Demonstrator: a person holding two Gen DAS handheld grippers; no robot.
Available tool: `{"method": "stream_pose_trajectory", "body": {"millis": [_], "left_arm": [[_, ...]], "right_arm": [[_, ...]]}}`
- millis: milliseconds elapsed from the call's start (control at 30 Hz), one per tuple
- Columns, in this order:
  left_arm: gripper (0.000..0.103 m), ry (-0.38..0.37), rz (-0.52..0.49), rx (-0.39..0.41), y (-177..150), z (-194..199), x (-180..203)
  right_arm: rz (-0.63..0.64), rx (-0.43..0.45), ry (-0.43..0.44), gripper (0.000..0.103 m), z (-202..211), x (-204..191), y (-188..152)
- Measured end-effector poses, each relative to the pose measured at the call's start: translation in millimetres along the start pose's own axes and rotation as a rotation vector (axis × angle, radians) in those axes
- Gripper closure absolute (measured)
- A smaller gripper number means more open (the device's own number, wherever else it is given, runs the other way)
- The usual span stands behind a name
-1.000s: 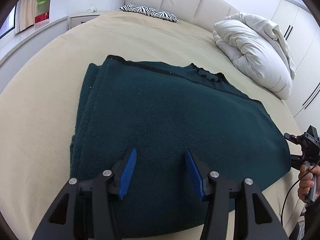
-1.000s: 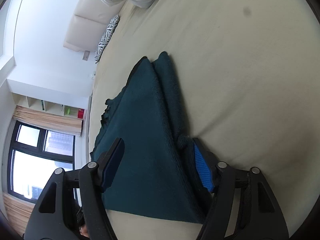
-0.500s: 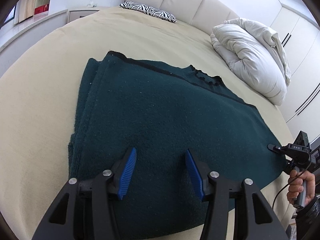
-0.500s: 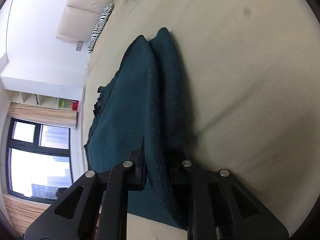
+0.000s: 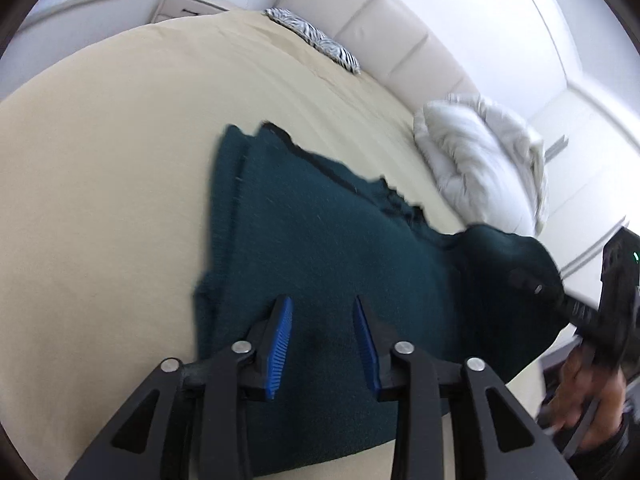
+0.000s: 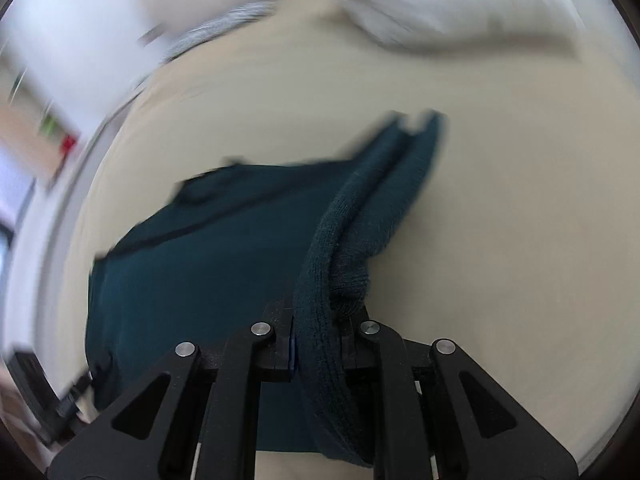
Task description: Fold small clothes
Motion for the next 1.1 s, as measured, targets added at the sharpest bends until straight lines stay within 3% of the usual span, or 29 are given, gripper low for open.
{"method": "stream_pose_trajectory", "body": {"millis": [100, 200, 233, 367, 500, 567, 800, 867, 933, 1000, 1067, 1100], "left_arm": [[0.058, -0.058, 0.071, 0.042, 7.5, 17.8, -15.3], [0.043, -0.088, 0.103, 0.084, 16.9, 32.7, -24.1], [0.043, -0.111, 0.124, 0.092, 20.1, 34.8, -27.7], [0.043, -0.158, 0.162, 0.072, 26.2, 33.2, -28.9], [0.04, -0.145, 0.093, 0.035, 37.6, 25.0, -5.2], [0.039, -0.106, 0.053, -0.02, 45.7, 8.9, 7.5], [0.039, -0.105, 0.053, -0.191, 59.5, -45.0, 24.7], [0.046, -0.116, 0.06, -0.249, 56.2, -62.7, 28.3], [0.079, -0.111, 0.077, -0.298, 51.4, -76.5, 29.9], [0.084, -0.119, 0.086, -0.309, 48.1, -82.3, 31.3], [0.086, -0.119, 0.084, -0.305, 48.2, -82.9, 32.8], [0.088, -0.123, 0.083, -0.304, 48.3, -81.6, 32.7]], "right_arm": [[0.396, -0.006, -0.019, 0.092, -14.3, -121.2, -13.9], [0.589, -0.031, -0.051, 0.092, -45.0, -176.7, -38.3], [0.631, -0.05, -0.052, 0.092, -56.5, -187.9, -47.8], [0.709, -0.066, -0.084, 0.092, -80.3, -205.7, -66.0], [0.735, -0.028, -0.09, 0.091, -74.0, -204.4, -66.9], [0.754, -0.007, -0.098, 0.091, -72.6, -205.7, -69.6], [0.78, 0.041, -0.068, 0.089, -58.1, -194.9, -89.4], [0.78, 0.051, -0.049, 0.087, -52.6, -193.1, -94.9], [0.777, 0.044, -0.028, 0.084, -48.5, -191.5, -97.3], [0.776, 0.037, 0.015, 0.07, -40.1, -191.7, -102.6], [0.792, 0.077, 0.033, 0.045, -21.5, -190.3, -114.4], [0.801, 0.097, 0.043, 0.041, -10.9, -187.8, -121.1]]}}
Point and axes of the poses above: each gripper's, at about its wrist camera, not at the fingertips, and z roughly against the way its jaws point, x to its right, y to its top, the point moved 5 cm from there along -z, roughly the way its jaws point, and after that the axes turned 4 degrees about y, right-handed, at the moved point
